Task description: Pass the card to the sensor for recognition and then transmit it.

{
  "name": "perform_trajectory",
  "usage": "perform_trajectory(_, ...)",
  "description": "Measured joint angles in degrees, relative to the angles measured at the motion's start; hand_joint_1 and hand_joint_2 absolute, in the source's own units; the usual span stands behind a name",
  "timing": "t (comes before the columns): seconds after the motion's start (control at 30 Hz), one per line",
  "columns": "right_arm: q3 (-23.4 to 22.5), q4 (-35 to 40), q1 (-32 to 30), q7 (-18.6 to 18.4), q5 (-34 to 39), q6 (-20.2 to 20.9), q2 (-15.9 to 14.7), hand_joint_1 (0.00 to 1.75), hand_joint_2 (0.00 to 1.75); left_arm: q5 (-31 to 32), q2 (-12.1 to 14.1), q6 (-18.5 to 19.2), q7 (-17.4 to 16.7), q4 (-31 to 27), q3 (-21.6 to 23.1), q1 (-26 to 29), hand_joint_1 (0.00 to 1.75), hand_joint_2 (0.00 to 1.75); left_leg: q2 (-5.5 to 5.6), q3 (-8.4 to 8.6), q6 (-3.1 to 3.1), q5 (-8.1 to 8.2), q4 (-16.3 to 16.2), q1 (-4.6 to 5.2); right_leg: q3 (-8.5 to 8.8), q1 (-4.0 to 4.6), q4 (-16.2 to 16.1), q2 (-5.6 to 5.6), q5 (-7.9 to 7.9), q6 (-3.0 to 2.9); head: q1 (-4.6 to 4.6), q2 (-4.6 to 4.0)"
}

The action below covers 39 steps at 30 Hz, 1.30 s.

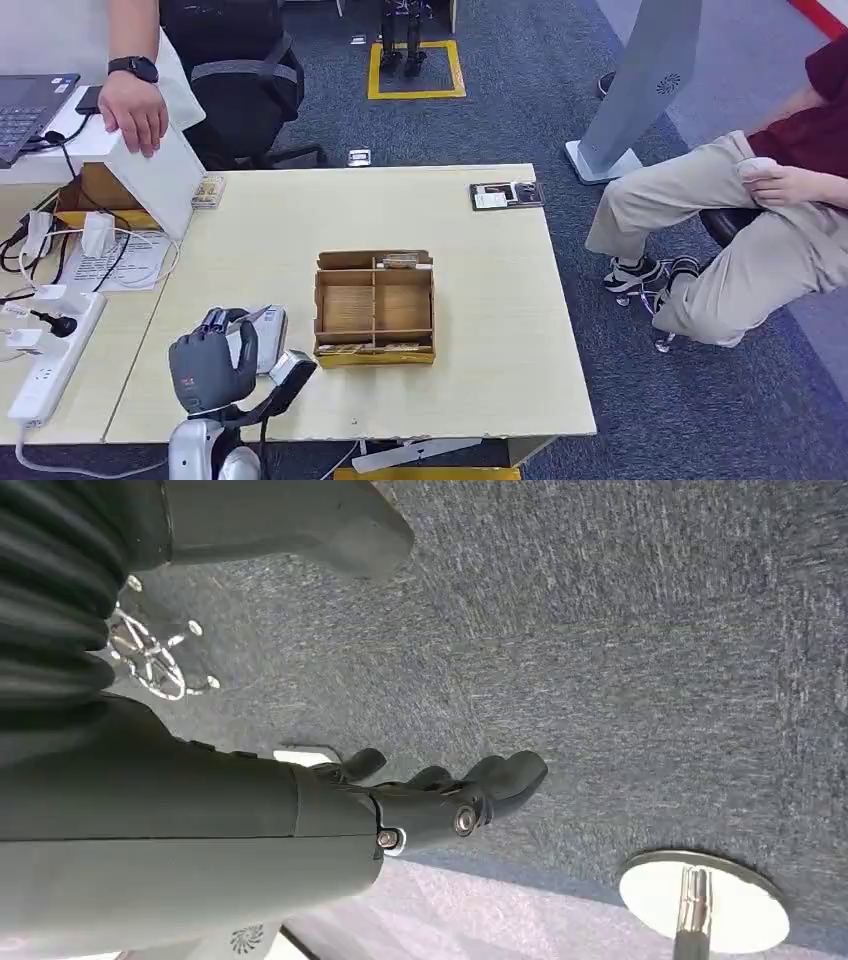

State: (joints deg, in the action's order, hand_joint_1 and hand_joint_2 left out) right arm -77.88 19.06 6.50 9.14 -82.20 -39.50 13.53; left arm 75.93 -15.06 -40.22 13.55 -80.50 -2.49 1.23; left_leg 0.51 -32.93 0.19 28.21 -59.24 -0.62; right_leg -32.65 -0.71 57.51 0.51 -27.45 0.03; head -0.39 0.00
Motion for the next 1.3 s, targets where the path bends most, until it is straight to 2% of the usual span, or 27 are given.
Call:
perform_trajectory(0.1,0.0,0.0,0.0,0.0,0.0,0.0,0.0,0.0,1.75,0.3,0.0,0.0,-0.1,0.1,0.0,0.0,1.75,1.75,0.0,0.0,0.0,0.0,0.0,0.0,0.0,0.0,0.0,0.0,0.0,0.0,0.0,0.0)
perform_trajectory(0.37,0.0,0.0,0.0,-0.2,0.0,0.0,0.0,0.0,1.75,2.8,-0.2,0.0,-4.6,0.5,0.0,0.0,1.75,1.75,0.0,0.0,0.0,0.0,0.0,0.0,0.0,0.0,0.0,0.0,0.0,0.0,0.0,0.0)
perform_trajectory(0.83,0.0,0.1,-0.1,-1.0,-0.1,0.0,0.0,0.0,1.75,3.8,-1.3,0.0,-5.4,0.5,-3.1,0.3,1.75,1.75,0.0,0.0,0.0,0.0,0.0,0.0,0.0,0.0,0.0,0.0,0.0,0.0,0.0,0.0)
perform_trajectory(1.1,0.0,0.2,-0.1,-1.2,-0.4,0.0,0.0,0.0,1.75,6.7,-1.3,0.0,-8.0,0.5,-3.3,0.3,1.75,1.75,0.0,-0.01,0.0,0.0,0.0,0.0,0.0,0.0,0.0,0.0,0.0,0.0,0.0,0.0)
perform_trajectory(1.3,0.0,0.2,-0.1,-1.3,-0.5,0.0,0.0,0.0,1.75,9.2,-1.0,0.0,-14.3,0.6,-3.3,0.4,1.75,1.75,0.0,-0.01,0.0,0.0,0.0,0.0,0.0,0.0,0.0,0.0,0.0,0.0,0.0,0.0)
